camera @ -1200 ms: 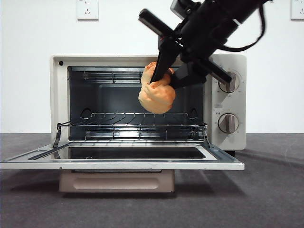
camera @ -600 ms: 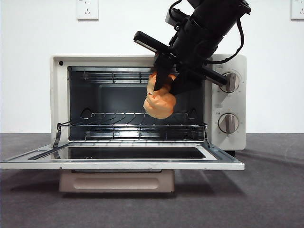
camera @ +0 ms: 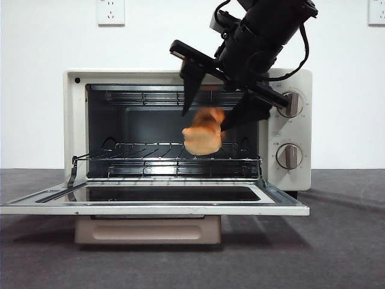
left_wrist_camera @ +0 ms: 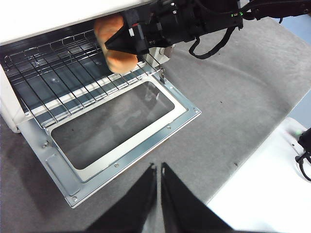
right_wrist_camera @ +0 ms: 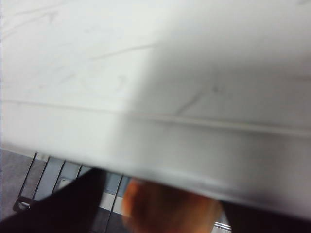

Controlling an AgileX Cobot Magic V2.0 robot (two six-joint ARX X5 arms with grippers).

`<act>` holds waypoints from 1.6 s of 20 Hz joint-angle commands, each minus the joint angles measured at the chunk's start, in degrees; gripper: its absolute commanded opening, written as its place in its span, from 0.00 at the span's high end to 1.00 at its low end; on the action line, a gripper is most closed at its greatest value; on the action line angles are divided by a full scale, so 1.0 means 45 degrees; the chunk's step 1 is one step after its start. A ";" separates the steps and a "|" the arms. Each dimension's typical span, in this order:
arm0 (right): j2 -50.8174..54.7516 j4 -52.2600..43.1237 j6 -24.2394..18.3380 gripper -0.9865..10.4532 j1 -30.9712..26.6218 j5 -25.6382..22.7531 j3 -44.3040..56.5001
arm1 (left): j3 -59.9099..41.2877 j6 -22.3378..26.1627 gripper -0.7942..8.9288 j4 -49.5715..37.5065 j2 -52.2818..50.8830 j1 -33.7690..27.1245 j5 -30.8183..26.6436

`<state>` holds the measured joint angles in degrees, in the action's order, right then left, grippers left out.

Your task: The left arm flap open the oven, the right arm pick bread and place it into oven, the left arm flap close the oven

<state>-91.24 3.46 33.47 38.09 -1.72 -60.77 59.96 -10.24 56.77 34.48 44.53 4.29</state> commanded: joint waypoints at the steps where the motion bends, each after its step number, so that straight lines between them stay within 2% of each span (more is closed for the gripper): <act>1: -0.0199 -0.0151 -0.0019 0.54 0.0083 -0.0053 -0.0257 | 0.0321 -0.0078 0.90 -0.0117 0.0058 0.0107 -0.0063; 7: 0.0117 0.0389 -0.0209 0.53 0.0083 0.0053 -0.0262 | 0.0321 -0.0078 0.90 -0.0029 0.0063 0.0107 -0.0243; 12: 0.1360 0.1763 -0.0262 0.53 0.0248 0.0121 -0.0262 | 0.0316 -0.0068 0.90 0.0058 0.0209 0.0107 -0.1763; 14: 0.2059 0.2555 -0.0364 0.53 0.0379 0.0491 -0.0262 | 0.0301 0.0039 0.90 0.0068 0.0369 0.0102 -0.2089; 18: 0.3677 0.4367 -0.1248 0.53 0.0826 0.1501 -0.0257 | 0.0301 0.0044 0.90 0.0092 0.1069 -0.0068 -0.2293; 22: 0.5382 0.6402 -0.2239 0.53 0.1282 0.1719 -0.0262 | 0.0296 0.0189 0.90 0.0087 0.2132 -0.0520 -0.2283; 25: 0.6654 0.7839 -0.2846 0.53 0.1379 0.1715 -0.0262 | 0.0296 0.0476 0.90 -0.0053 0.2968 -0.1234 -0.1574; 32: 0.9296 1.0321 -0.4133 0.53 0.1375 0.1661 -0.0262 | 0.0277 0.0835 0.90 -0.0661 0.4920 -0.4216 0.1914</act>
<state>-48.93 50.33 16.97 43.81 5.98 -60.88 59.96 -7.40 53.98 56.21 25.28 12.53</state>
